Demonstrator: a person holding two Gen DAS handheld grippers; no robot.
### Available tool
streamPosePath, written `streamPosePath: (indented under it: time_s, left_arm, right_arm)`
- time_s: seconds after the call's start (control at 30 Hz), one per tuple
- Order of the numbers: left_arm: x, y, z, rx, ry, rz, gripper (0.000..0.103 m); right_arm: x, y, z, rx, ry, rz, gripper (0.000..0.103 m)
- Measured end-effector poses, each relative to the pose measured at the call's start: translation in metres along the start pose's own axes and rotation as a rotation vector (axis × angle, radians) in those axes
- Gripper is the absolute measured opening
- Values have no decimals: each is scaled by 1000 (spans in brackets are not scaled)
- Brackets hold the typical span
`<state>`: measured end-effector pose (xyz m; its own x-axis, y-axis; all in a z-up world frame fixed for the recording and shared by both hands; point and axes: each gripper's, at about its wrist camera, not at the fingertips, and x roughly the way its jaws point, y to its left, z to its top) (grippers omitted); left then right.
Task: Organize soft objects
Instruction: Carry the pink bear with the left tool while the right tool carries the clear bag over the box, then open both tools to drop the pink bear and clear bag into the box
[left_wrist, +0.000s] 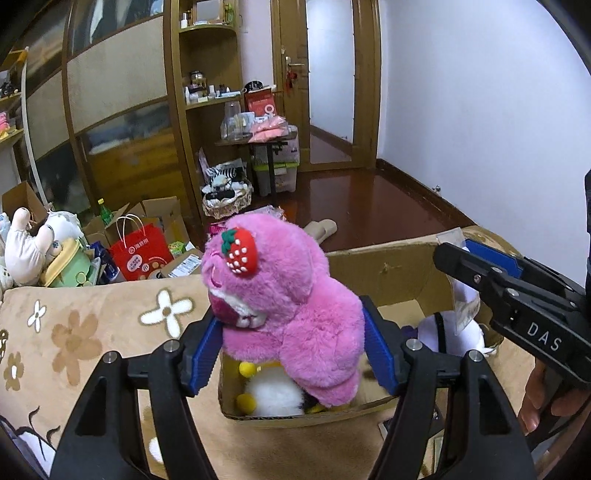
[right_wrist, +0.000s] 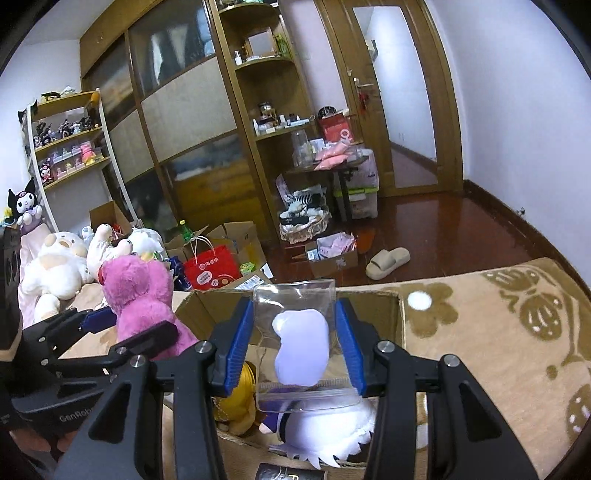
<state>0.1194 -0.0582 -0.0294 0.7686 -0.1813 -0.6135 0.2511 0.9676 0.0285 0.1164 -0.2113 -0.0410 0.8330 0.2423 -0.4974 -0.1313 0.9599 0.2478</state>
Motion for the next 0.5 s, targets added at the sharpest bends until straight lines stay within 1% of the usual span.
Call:
streamPosePath:
  time_s: [0.23, 0.5]
  left_arm:
    - [9, 4, -3, -3, 33, -3, 69]
    - [12, 8, -5, -20, 44, -6, 71]
  right_arm:
    - [6, 5, -5, -12, 19, -1, 48]
    - [2, 8, -4, -17, -5, 10, 49]
